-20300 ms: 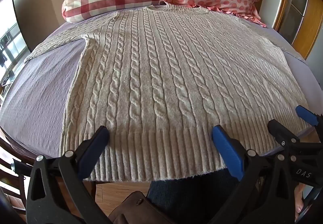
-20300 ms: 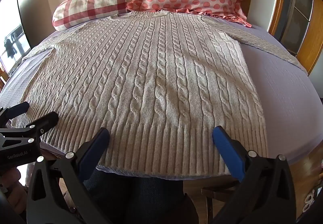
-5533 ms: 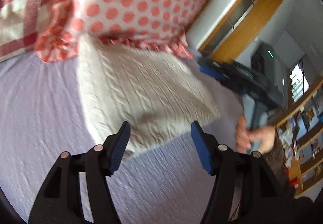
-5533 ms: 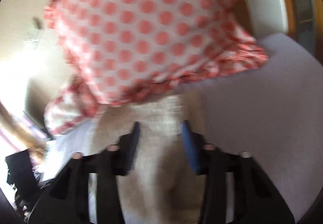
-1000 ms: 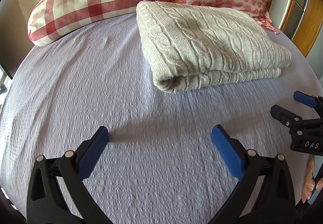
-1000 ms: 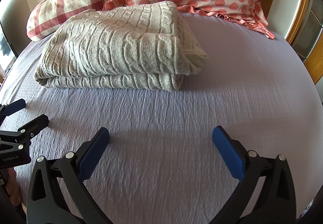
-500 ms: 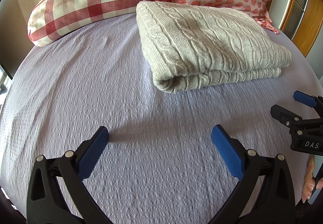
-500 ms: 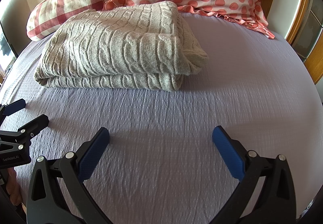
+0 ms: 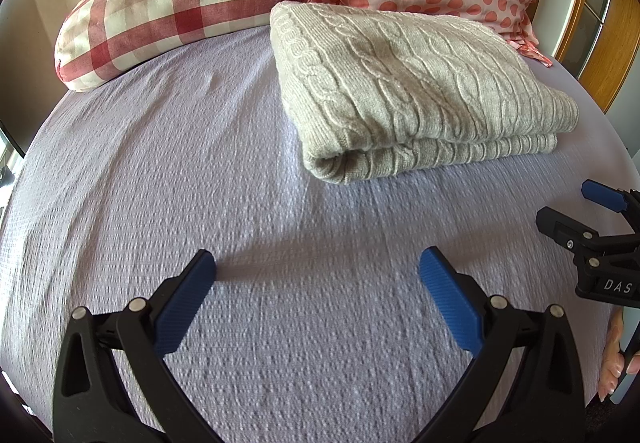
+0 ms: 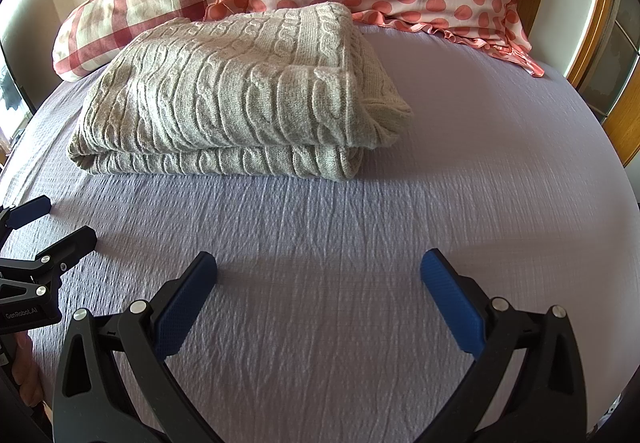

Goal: Fold small clothes

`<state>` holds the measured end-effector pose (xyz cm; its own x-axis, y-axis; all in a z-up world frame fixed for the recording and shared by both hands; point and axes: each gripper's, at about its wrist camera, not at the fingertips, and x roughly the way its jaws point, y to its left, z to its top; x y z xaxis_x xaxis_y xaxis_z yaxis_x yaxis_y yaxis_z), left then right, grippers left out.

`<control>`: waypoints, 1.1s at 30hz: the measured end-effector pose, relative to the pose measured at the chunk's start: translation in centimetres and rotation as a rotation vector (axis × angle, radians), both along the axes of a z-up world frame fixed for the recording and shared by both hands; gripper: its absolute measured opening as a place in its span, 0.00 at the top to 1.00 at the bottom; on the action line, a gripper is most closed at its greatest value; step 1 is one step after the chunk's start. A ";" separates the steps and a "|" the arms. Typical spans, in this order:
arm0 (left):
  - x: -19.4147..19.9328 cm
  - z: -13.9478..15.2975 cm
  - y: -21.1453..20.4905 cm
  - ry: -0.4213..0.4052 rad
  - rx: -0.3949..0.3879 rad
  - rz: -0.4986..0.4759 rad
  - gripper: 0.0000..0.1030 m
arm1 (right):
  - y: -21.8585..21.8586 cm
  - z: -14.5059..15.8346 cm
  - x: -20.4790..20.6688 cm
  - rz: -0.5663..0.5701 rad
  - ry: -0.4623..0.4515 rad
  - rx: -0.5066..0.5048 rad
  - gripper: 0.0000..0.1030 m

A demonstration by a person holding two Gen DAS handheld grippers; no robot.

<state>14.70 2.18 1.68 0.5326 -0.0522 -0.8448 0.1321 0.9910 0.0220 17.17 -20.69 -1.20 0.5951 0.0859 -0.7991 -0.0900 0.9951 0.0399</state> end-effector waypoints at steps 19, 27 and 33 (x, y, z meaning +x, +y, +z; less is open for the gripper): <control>0.0 0.0 0.0 0.000 0.001 0.000 0.02 | 0.0 0.0 0.0 0.000 -0.001 0.000 0.01; 0.0 0.0 -0.2 0.011 0.001 -0.011 0.02 | 0.0 0.0 0.0 -0.001 -0.001 0.000 0.01; 0.1 0.0 -0.1 0.023 0.001 -0.010 0.02 | 0.0 0.0 0.0 -0.001 -0.001 0.001 0.01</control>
